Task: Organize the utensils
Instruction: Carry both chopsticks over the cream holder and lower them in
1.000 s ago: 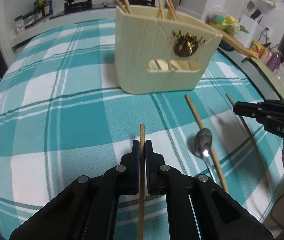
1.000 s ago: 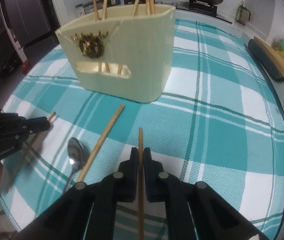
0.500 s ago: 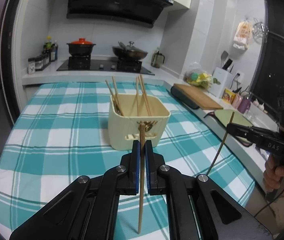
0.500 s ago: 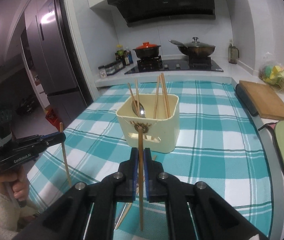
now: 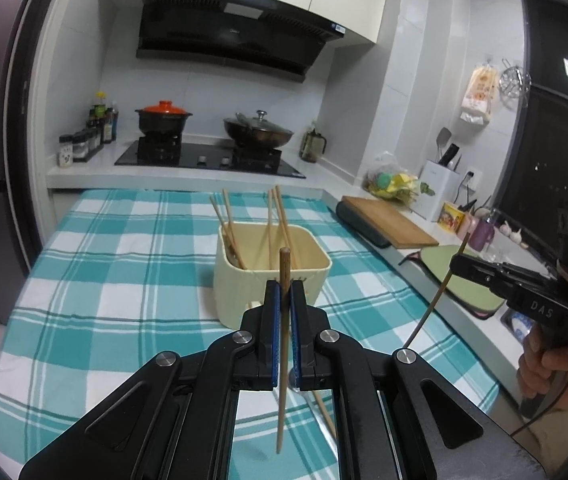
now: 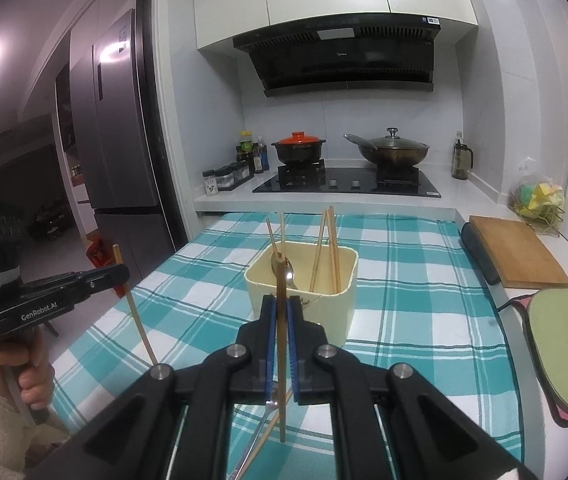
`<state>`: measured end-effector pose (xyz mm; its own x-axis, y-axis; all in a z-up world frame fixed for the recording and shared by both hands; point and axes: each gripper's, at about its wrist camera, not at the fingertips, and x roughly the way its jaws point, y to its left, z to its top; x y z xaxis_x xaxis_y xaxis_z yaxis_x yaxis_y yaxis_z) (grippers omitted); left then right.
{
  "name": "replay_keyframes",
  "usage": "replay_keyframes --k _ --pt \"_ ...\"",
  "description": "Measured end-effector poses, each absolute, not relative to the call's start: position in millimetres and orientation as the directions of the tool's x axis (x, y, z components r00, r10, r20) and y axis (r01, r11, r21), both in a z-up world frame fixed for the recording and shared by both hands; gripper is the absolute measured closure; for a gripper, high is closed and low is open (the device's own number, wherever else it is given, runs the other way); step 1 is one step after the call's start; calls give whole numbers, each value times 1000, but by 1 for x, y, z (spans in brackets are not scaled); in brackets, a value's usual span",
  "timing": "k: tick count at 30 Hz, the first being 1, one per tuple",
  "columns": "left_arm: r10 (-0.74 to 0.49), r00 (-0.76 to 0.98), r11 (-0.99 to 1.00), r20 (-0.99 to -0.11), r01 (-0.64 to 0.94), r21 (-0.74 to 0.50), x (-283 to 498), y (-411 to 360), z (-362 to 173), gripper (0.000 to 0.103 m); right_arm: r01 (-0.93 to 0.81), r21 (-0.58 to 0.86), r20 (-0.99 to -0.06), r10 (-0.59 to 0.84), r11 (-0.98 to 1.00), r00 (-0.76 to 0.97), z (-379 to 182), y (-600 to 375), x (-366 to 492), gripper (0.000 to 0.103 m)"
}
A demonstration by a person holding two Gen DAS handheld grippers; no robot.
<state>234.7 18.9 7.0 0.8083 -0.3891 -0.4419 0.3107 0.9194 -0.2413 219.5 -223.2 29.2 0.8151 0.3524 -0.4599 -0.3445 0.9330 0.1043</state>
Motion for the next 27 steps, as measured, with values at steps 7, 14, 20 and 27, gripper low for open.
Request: replay_keyframes --k 7,14,20,27 --pt "-415 812 905 -410 324 -274 251 31 39 100 -327 103 -459 337 939 822 43 -233 234 97" --pt "-400 859 912 -320 341 -225 283 31 103 100 -324 59 -389 320 944 864 87 -233 265 97" --pt "-354 897 932 -265 316 -177 330 15 132 100 -322 54 -302 323 945 897 117 -224 303 97" --pt "-335 882 941 -331 298 -158 394 -14 103 100 -356 50 -277 355 933 893 109 -212 358 97"
